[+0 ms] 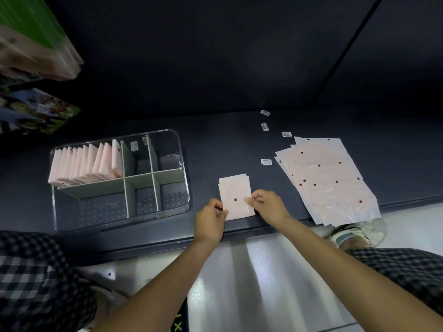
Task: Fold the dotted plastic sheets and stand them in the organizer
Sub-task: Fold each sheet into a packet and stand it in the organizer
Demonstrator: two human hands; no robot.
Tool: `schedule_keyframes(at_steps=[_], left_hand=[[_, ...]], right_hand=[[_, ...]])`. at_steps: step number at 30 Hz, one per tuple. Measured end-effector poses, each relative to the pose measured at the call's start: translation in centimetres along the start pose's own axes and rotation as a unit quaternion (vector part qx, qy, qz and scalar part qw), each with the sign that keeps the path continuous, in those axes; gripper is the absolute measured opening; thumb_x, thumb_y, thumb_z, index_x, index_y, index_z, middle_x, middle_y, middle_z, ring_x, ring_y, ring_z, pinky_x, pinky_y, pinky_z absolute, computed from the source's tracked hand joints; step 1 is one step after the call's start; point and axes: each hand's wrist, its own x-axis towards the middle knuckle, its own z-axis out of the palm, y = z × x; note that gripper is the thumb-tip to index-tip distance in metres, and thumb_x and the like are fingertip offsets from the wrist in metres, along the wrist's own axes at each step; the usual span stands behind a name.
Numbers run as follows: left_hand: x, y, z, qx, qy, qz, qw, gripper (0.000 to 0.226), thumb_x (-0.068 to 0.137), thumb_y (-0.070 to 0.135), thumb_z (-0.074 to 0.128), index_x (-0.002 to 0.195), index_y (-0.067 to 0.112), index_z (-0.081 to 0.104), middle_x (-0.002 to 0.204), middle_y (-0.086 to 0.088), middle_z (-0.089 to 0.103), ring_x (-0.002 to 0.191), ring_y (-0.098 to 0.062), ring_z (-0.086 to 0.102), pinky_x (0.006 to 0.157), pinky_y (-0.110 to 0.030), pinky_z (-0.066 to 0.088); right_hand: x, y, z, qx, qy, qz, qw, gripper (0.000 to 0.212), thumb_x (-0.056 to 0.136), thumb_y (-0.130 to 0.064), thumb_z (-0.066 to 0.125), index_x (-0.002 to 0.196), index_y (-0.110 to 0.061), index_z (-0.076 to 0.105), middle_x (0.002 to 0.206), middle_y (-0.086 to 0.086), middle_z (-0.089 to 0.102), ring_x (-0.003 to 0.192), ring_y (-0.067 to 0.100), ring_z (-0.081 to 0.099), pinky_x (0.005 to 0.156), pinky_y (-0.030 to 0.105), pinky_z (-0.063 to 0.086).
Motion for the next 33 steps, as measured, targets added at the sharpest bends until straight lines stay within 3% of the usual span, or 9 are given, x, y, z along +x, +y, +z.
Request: schedule_keyframes(at_steps=[4, 7, 9, 11, 13, 17, 21, 27, 33], left_hand=[[-1.2, -0.3, 0.2, 0.112, 0.060, 0.104, 0.986, 0.030, 0.088, 0.013, 0.063, 0.116, 0.011, 0.050, 0.102, -0.005, 0.053, 0.097, -0.024, 0.053, 0.080, -0.036, 0.045], [-2.1, -0.9, 0.2, 0.255, 0.044, 0.285, 0.923, 0.035, 0.083, 0.018, 0.068, 0.116, 0.012, 0.059, 0.114, -0.007, 0.058, 0.102, -0.029, 0.056, 0.084, -0.038, 0.047], [-2.1, -1.6, 0.5, 0.333, -0.038, 0.340, 0.879, 0.049, 0.089, 0.027, 0.061, 0.134, 0.011, 0.048, 0.144, -0.008, 0.043, 0.132, -0.030, 0.041, 0.111, -0.041, 0.030], [-1.7, -2.7, 0.3, 0.401, -0.105, 0.334, 0.846, 0.066, 0.099, 0.042, 0.038, 0.151, 0.013, 0.010, 0.159, -0.005, -0.001, 0.147, -0.022, -0.002, 0.116, -0.035, -0.010], [-1.3, -3.5, 0.0, 0.438, -0.132, 0.321, 0.829, 0.071, 0.099, 0.051, 0.028, 0.150, 0.019, -0.008, 0.157, -0.006, -0.019, 0.144, -0.020, -0.019, 0.111, -0.032, -0.021], [-0.9, -3.7, -0.5, 0.478, -0.172, 0.321, 0.799, 0.074, 0.097, 0.056, 0.028, 0.148, 0.026, -0.017, 0.154, -0.010, -0.026, 0.143, -0.022, -0.024, 0.114, -0.034, -0.017], [-1.0, -3.6, -0.5, 0.482, -0.174, 0.315, 0.799, 0.078, 0.095, 0.057, 0.032, 0.151, 0.019, -0.008, 0.154, -0.012, -0.025, 0.143, -0.023, -0.023, 0.117, -0.035, -0.015], [-1.5, -4.7, -1.7, 0.490, -0.175, 0.336, 0.785, 0.082, 0.095, 0.060, 0.027, 0.148, 0.013, -0.014, 0.153, -0.008, -0.027, 0.139, -0.020, -0.029, 0.115, -0.034, -0.018], [-1.3, -5.2, -3.5, 0.476, -0.195, 0.345, 0.785, 0.077, 0.096, 0.056, 0.030, 0.151, 0.013, -0.004, 0.152, 0.000, -0.024, 0.140, -0.013, -0.025, 0.109, -0.030, -0.024]], right_hand=[[0.7, -0.3, 0.6, -0.046, 0.023, 0.010, 0.999, 0.029, 0.091, -0.031, 0.060, 0.071, -0.012, 0.053, 0.071, 0.002, 0.056, 0.072, 0.017, 0.051, 0.065, 0.025, 0.038], [1.0, -0.5, 0.9, -0.060, 0.031, 0.022, 0.997, 0.028, 0.091, -0.031, 0.059, 0.070, -0.013, 0.053, 0.074, 0.003, 0.058, 0.074, 0.019, 0.052, 0.069, 0.030, 0.043], [1.1, -0.7, 0.9, -0.067, 0.035, 0.026, 0.997, 0.029, 0.091, -0.031, 0.059, 0.069, -0.014, 0.053, 0.073, 0.002, 0.057, 0.075, 0.020, 0.052, 0.071, 0.030, 0.044], [1.0, -0.8, 0.9, -0.076, 0.035, 0.026, 0.996, 0.025, 0.091, -0.030, 0.059, 0.072, -0.015, 0.053, 0.075, 0.001, 0.057, 0.078, 0.021, 0.054, 0.073, 0.030, 0.045], [0.4, -0.7, 0.9, -0.083, 0.040, 0.022, 0.995, 0.017, 0.090, -0.030, 0.060, 0.084, -0.015, 0.056, 0.079, 0.000, 0.059, 0.085, 0.022, 0.058, 0.076, 0.031, 0.047], [-1.7, 0.5, 1.4, -0.228, 0.152, -0.163, 0.948, 0.026, 0.092, -0.024, 0.057, 0.115, -0.012, 0.057, 0.110, 0.005, 0.062, 0.104, 0.025, 0.054, 0.089, 0.035, 0.045], [-3.7, 2.7, 2.6, -0.365, 0.094, -0.373, 0.848, 0.045, 0.091, -0.026, 0.061, 0.130, -0.006, 0.055, 0.136, 0.008, 0.054, 0.127, 0.023, 0.050, 0.108, 0.041, 0.035], [-4.7, 5.0, 1.9, -0.465, 0.081, -0.380, 0.796, 0.056, 0.093, -0.042, 0.038, 0.134, -0.006, 0.051, 0.142, 0.007, 0.047, 0.132, 0.018, 0.044, 0.110, 0.038, 0.033], [-3.8, 3.9, 1.7, -0.369, 0.139, -0.406, 0.825, 0.036, 0.072, -0.021, 0.081, 0.105, -0.008, 0.072, 0.117, 0.005, 0.067, 0.108, 0.017, 0.065, 0.094, 0.039, 0.049]])
